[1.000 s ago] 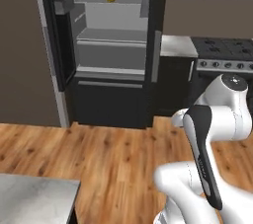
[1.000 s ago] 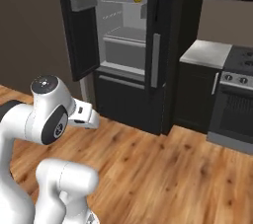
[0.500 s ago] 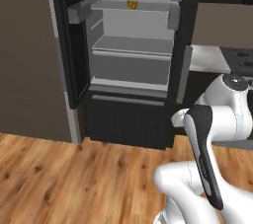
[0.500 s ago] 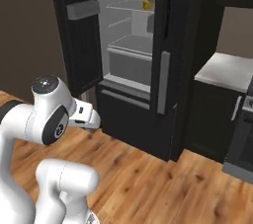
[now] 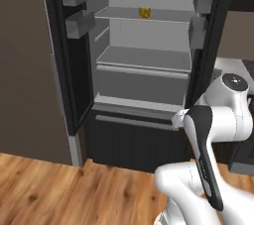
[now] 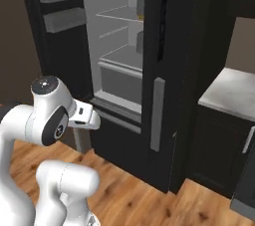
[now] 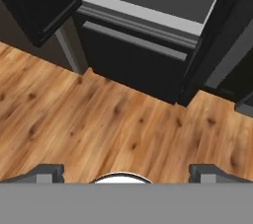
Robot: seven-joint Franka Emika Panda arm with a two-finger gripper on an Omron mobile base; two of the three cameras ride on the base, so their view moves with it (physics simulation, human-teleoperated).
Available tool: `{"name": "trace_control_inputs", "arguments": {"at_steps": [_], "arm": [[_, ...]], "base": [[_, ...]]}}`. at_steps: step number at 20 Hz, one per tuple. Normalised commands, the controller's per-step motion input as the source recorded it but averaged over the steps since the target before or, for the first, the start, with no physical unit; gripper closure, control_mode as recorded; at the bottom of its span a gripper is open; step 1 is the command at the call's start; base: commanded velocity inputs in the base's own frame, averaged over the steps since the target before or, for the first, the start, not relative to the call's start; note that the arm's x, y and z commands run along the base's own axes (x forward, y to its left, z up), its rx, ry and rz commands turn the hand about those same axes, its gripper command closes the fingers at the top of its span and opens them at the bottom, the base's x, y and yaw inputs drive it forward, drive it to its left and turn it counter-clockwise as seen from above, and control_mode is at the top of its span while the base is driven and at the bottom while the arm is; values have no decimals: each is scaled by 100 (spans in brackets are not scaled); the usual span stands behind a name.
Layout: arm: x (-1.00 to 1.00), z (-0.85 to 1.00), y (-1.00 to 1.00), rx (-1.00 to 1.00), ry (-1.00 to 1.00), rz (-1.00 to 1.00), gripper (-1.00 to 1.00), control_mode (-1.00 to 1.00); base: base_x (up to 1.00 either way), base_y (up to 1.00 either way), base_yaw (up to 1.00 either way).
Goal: Retrieve the sausage and cheese from the fridge and place them on the cutting board on the counter.
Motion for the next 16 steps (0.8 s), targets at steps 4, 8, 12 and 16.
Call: {"name": "trace_control_inputs", "arguments": {"at_steps": [4,8,12,16], "arm": [[0,0,0,0,0,0,-100,100],[0,0,0,0,0,0,-100,100],[0,0,0,0,0,0,-100,100],[0,0,0,0,0,0,-100,100]], "base": [[86,4,0],[54,37,0],[84,20,-1],[100,8,-15]]}}
